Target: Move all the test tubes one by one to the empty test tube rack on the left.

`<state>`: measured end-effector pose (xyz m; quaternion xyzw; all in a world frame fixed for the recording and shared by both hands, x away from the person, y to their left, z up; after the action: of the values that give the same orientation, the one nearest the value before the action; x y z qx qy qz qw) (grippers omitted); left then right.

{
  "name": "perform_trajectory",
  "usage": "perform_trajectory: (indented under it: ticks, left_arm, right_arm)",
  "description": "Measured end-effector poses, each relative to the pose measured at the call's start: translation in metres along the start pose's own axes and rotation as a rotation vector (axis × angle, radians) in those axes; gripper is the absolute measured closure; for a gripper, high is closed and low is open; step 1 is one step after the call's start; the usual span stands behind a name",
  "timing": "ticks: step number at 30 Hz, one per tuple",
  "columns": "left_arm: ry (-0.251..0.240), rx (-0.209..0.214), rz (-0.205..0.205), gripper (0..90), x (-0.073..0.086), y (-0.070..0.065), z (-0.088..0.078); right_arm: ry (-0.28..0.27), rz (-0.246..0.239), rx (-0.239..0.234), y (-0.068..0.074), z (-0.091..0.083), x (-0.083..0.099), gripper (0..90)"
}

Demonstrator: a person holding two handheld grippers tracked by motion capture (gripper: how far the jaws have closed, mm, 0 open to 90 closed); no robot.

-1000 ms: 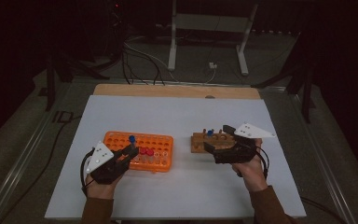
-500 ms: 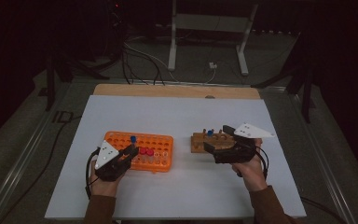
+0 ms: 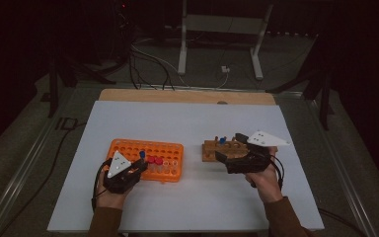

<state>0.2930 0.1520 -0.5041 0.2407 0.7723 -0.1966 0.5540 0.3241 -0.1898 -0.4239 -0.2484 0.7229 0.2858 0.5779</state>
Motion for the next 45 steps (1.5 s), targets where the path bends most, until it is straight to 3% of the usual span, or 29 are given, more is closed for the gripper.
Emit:
perform_trajectory:
  ticks: [16, 24, 30, 36, 41, 45]
  left_arm:
    - [0.078, 0.008, 0.033, 77.1, 0.008, -0.003, 0.004]
    - [0.084, 0.007, 0.027, 76.0, 0.009, -0.002, 0.004]
    - [0.031, 0.000, -0.025, 60.8, 0.003, 0.002, -0.004]
    - [-0.051, -0.008, -0.098, 39.2, -0.006, 0.008, -0.013]
    - [-0.074, -0.058, -0.091, 23.2, -0.010, 0.008, -0.013]
    - [-0.110, -0.069, -0.101, 15.3, -0.015, 0.007, -0.016]
  right_arm:
    - [0.005, 0.002, 0.004, -0.002, 0.000, 0.001, 0.0]
    - [0.002, 0.004, 0.009, -0.004, -0.001, 0.001, 0.0]
    - [0.002, 0.012, 0.010, -0.007, -0.003, 0.000, 0.0]
    - [0.018, -0.017, 0.041, -0.011, -0.001, 0.001, 0.0]
    - [0.030, -0.018, 0.043, -0.014, 0.002, 0.003, 0.0]
    - [0.039, -0.013, 0.054, -0.019, 0.005, 0.007, 0.1]
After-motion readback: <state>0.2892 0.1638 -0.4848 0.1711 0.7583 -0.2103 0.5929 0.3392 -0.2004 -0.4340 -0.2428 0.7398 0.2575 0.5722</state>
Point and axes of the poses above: each handheld gripper's, and its own axes: z roughly forward along the jaws, x roughly out of its underside, y roughly to its left, the point moved 4 cm from there along z, roughly forward along the jaws, and after that the axes turned 12 degrees about -y, right-handed, at the moved point
